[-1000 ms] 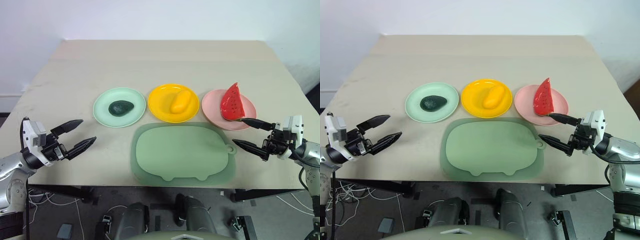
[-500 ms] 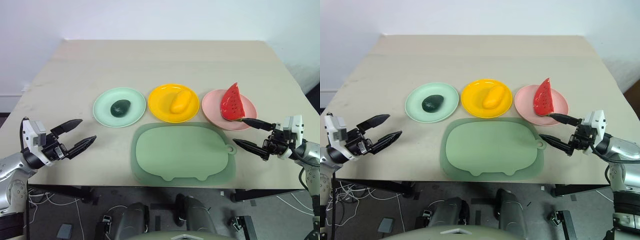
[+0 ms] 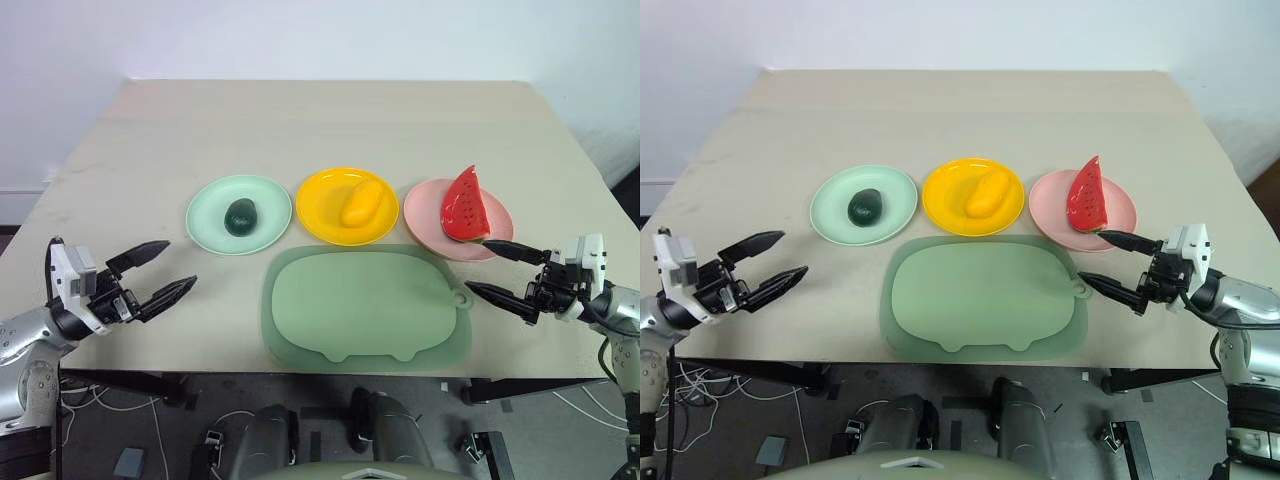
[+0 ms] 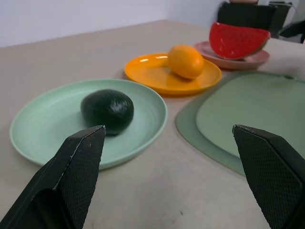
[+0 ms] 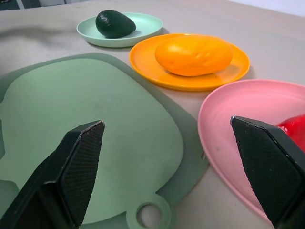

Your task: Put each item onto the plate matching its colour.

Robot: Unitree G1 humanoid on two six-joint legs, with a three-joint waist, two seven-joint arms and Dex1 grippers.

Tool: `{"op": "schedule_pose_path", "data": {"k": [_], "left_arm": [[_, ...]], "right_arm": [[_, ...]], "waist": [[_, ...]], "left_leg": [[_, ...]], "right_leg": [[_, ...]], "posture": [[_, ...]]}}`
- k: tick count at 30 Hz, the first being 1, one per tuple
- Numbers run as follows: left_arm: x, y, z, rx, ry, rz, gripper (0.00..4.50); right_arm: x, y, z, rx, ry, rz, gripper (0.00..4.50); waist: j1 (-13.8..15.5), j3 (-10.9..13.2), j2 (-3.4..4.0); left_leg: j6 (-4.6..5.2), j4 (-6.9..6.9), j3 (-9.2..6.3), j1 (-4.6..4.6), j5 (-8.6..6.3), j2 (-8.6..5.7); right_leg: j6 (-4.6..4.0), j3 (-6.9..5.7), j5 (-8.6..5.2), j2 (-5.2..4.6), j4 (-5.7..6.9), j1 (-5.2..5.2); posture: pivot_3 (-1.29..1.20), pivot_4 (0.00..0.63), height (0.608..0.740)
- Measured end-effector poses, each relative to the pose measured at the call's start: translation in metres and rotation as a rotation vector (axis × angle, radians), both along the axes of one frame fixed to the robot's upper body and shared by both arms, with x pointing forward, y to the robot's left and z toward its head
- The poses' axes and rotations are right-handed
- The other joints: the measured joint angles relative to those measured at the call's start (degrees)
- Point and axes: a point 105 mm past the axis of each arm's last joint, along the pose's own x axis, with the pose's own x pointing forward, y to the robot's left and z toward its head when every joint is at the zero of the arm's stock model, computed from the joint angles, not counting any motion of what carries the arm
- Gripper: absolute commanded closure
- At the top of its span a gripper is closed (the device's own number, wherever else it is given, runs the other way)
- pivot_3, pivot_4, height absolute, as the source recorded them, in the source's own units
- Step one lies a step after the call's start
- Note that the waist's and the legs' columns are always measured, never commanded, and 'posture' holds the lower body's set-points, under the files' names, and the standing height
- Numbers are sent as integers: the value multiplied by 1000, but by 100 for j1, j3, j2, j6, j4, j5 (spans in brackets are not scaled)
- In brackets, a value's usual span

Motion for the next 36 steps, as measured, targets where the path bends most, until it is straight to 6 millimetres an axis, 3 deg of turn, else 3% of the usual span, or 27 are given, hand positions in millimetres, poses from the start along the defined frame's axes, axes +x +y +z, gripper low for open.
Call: {"op": "schedule_pose_path", "data": {"k": [36], "left_arm": [[0, 3, -1, 21, -31, -3, 23]], "right_arm": [[4, -3, 0, -12, -8, -18, 0]], "waist": [[2, 0, 0]], "left_leg": [[0, 0, -4, -1, 0, 0]], "right_leg": [[0, 0, 0, -1, 0, 0]], "posture": [[0, 150, 733]]}}
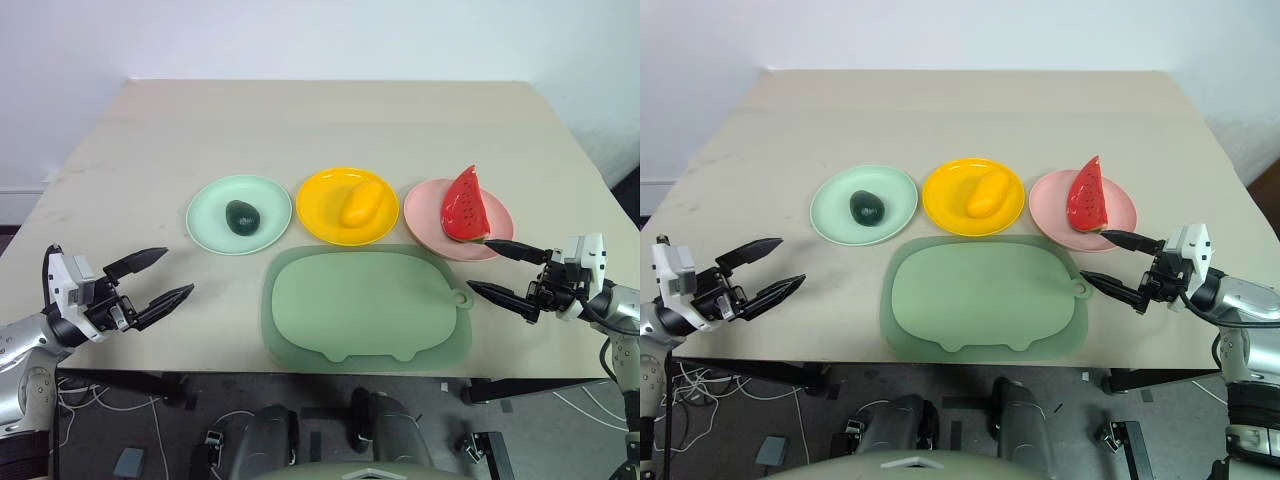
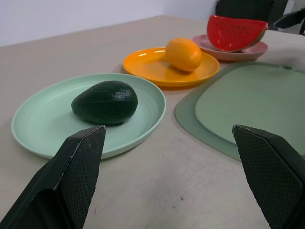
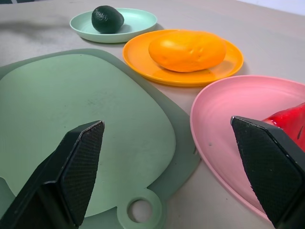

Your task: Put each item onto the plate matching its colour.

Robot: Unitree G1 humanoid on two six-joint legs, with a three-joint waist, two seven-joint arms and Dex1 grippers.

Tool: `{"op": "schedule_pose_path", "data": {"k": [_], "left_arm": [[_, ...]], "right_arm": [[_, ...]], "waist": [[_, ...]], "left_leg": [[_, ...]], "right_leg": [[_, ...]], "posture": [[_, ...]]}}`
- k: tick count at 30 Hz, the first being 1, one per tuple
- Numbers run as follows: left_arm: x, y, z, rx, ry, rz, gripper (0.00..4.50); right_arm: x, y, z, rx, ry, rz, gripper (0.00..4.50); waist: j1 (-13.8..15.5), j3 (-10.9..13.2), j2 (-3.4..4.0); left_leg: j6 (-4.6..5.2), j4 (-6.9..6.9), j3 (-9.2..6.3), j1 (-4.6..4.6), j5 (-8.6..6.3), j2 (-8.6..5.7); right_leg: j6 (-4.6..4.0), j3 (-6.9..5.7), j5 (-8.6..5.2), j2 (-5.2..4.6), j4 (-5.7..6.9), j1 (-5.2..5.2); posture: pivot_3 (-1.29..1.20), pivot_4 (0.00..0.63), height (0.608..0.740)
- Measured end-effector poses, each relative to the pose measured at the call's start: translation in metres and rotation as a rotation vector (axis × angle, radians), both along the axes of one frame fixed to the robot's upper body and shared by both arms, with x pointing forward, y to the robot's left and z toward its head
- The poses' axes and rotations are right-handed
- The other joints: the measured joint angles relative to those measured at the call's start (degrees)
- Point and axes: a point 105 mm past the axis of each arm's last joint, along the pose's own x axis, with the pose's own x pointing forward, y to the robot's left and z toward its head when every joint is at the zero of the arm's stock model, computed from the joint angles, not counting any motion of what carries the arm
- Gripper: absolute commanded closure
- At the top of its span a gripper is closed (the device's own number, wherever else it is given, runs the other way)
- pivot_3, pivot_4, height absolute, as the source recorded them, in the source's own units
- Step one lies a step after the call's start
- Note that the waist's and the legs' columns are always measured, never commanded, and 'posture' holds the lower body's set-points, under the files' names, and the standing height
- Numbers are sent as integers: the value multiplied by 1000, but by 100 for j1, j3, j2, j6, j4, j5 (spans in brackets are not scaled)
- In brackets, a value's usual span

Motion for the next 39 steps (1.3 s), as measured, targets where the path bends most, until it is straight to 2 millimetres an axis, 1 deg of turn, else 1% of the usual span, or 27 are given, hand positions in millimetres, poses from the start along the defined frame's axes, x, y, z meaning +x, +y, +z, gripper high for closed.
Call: {"op": "schedule_pose_path", "data": {"k": [19, 29, 39], "left_arm": [[1, 1, 0, -3, 0, 3, 23], [5, 1, 2, -1, -19, -2, 23], [7, 1, 0, 5, -11, -2, 23]], "right_arm": [[1, 0, -1, 0, -1, -6, 0], [1, 0, -1, -1, -2, -11, 0], [1, 0, -1, -3, -7, -13, 0]], "waist": [[0, 0, 0], [-1, 0, 0], [0, 0, 0]], "left_leg": [[0, 0, 0, 0, 0, 0], [0, 0, 1, 0, 0, 0], [0, 0, 0, 0, 0, 0]], "right_leg": [[0, 0, 0, 0, 0, 0], [0, 0, 0, 0, 0, 0], [0, 0, 0, 0, 0, 0]], "posture": [[0, 150, 733], [0, 150, 733], [0, 150, 733]]}}
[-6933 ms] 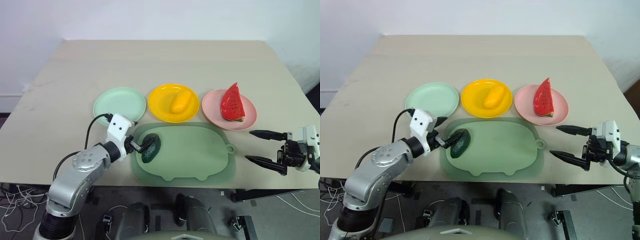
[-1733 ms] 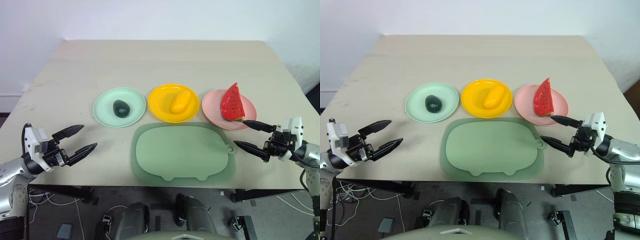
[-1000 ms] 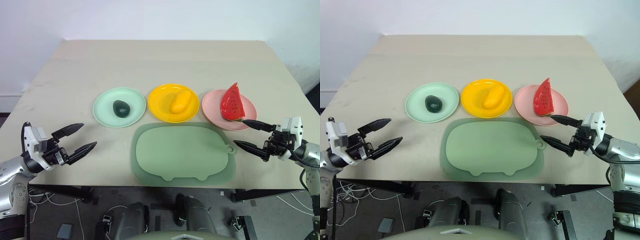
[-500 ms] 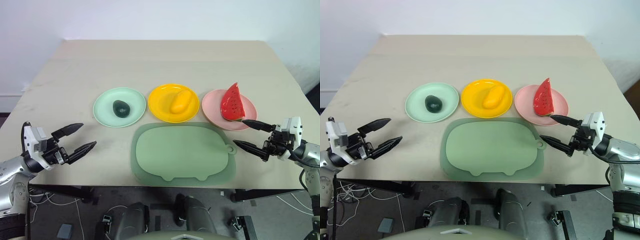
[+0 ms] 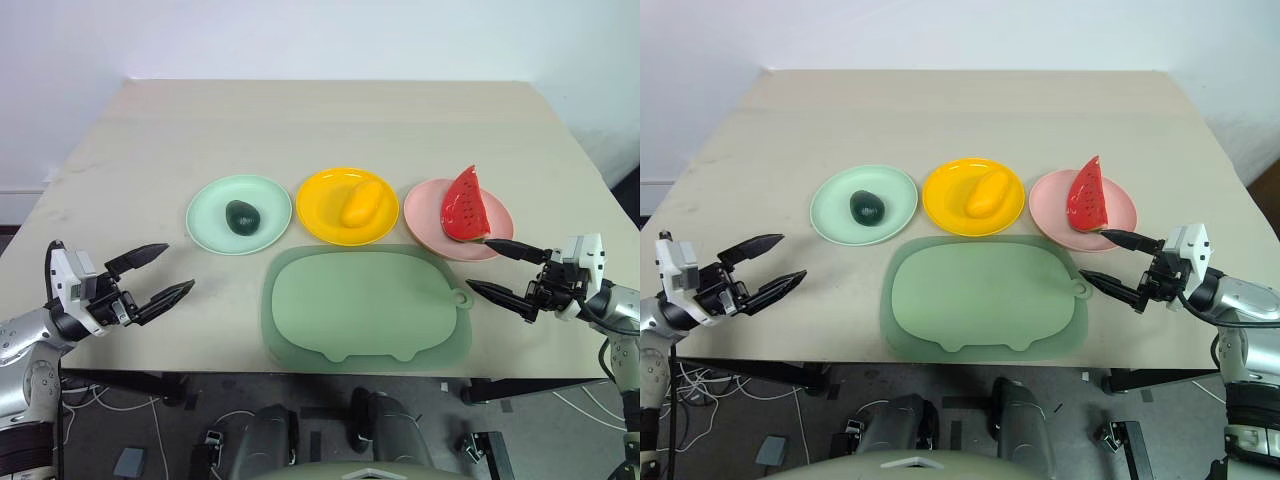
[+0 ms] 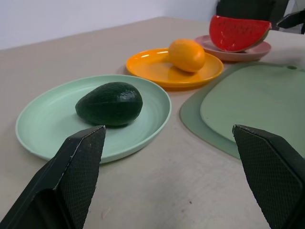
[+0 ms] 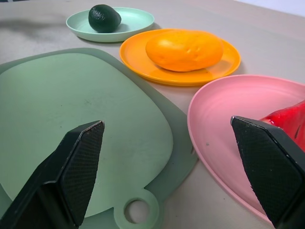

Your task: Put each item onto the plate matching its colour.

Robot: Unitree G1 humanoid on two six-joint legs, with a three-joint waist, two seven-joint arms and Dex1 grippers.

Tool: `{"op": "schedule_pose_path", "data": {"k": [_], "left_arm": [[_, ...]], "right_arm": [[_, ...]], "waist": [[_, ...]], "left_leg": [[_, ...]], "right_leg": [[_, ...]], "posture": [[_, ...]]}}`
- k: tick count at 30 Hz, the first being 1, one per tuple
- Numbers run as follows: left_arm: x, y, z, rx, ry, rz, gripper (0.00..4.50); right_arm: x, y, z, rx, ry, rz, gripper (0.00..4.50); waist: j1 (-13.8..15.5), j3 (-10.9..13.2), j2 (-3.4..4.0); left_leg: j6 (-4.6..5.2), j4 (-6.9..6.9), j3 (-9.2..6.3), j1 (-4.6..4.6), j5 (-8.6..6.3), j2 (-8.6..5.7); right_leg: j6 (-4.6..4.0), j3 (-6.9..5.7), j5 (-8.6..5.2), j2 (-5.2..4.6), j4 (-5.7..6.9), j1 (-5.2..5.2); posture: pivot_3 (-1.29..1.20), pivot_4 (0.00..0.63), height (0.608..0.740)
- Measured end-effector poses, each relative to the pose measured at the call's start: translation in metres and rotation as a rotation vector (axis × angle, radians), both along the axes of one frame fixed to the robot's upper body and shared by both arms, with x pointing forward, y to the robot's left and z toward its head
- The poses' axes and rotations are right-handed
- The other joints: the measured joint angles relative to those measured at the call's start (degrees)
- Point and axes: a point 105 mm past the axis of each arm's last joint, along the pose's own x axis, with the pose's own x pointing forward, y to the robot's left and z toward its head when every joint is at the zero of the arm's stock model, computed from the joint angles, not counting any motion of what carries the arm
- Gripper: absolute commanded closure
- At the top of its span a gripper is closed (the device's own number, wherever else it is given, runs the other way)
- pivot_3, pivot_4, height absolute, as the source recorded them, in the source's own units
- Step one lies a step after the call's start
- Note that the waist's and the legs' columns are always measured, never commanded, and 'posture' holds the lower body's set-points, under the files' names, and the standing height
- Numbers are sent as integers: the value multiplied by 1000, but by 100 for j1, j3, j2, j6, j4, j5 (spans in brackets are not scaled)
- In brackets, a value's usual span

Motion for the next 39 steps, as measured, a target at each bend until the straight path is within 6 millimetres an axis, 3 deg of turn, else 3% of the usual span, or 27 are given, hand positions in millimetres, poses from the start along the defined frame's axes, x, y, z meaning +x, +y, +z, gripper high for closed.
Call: {"op": "schedule_pose_path", "data": {"k": [23, 39], "left_arm": [[9, -4, 0, -5, 3, -34, 23], [23, -10, 1, -20, -19, -50, 23]], "right_arm": [[-10, -1, -10, -3, 31, -18, 0], [-12, -5, -4, 1, 2, -40, 0]], "waist": [[-1, 0, 0], [1, 0, 0]], "left_leg": [[0, 0, 1, 0, 0, 0], [0, 0, 2, 0, 0, -1]], "right_leg": [[0, 0, 0, 0, 0, 0], [1, 0, 0, 0, 0, 1]], "posture": [[0, 150, 733], [0, 150, 733]]}}
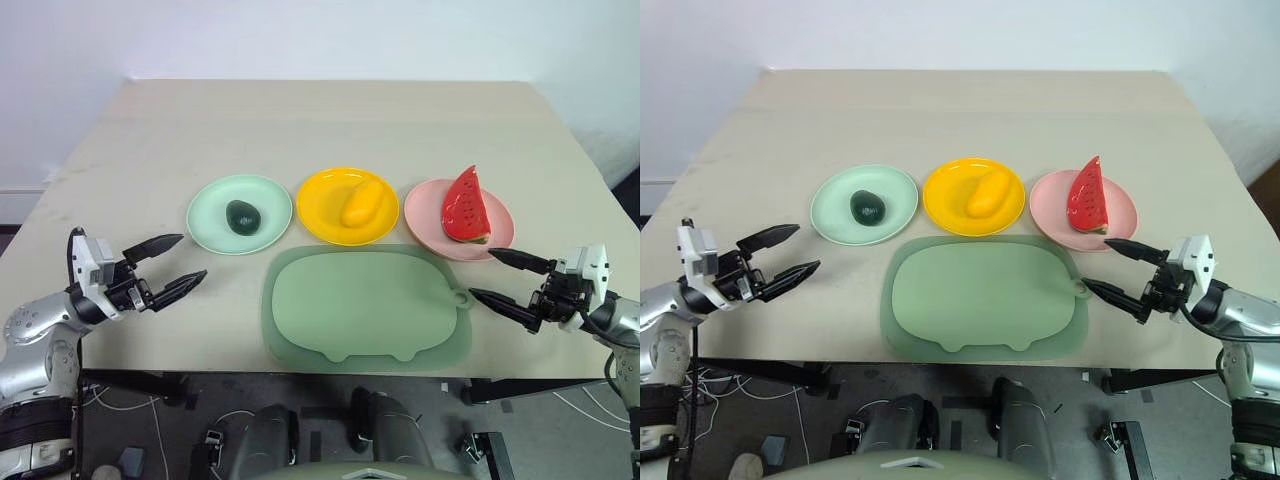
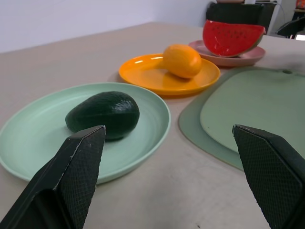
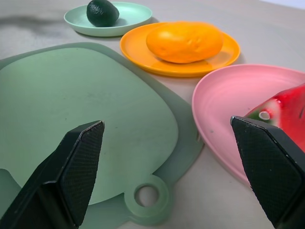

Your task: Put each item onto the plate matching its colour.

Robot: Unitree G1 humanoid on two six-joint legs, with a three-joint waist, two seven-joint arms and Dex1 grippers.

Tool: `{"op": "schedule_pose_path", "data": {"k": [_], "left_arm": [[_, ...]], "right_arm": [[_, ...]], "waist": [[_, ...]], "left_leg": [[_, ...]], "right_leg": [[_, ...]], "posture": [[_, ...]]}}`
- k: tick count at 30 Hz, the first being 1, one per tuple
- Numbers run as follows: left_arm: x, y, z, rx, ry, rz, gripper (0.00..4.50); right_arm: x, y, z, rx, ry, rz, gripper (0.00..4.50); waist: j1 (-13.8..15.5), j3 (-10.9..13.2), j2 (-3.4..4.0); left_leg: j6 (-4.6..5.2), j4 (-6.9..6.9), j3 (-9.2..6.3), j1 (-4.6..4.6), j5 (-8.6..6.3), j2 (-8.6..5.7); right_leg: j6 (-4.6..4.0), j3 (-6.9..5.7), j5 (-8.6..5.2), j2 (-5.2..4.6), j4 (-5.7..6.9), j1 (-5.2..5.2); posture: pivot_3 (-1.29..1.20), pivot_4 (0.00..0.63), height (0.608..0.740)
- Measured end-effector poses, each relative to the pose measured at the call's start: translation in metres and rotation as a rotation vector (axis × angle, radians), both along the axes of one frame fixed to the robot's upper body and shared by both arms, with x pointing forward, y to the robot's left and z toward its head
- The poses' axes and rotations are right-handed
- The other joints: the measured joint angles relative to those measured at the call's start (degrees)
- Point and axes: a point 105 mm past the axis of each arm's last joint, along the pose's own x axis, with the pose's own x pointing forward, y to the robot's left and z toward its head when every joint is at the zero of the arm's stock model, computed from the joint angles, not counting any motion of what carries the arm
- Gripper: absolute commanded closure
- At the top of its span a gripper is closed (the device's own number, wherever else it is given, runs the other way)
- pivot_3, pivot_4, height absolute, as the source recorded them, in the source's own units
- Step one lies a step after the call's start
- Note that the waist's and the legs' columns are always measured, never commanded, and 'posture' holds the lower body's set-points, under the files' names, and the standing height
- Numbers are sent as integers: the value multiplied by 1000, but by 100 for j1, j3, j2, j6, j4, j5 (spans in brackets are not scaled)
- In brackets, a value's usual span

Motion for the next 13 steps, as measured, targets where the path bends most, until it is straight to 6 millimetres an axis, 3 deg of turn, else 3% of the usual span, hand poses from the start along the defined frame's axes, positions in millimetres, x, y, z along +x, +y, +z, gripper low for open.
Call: {"op": "schedule_pose_path", "data": {"k": [13], "left_arm": [[9, -2, -4, 3, 13, -22, 23]], "right_arm": [[-6, 1, -2, -3, -7, -25, 0]], "waist": [[6, 0, 0]], "left_leg": [[0, 0, 2, -1, 0, 0]], "right_leg": [[0, -1, 0, 0, 0, 1]], "posture": [[0, 150, 733]]}}
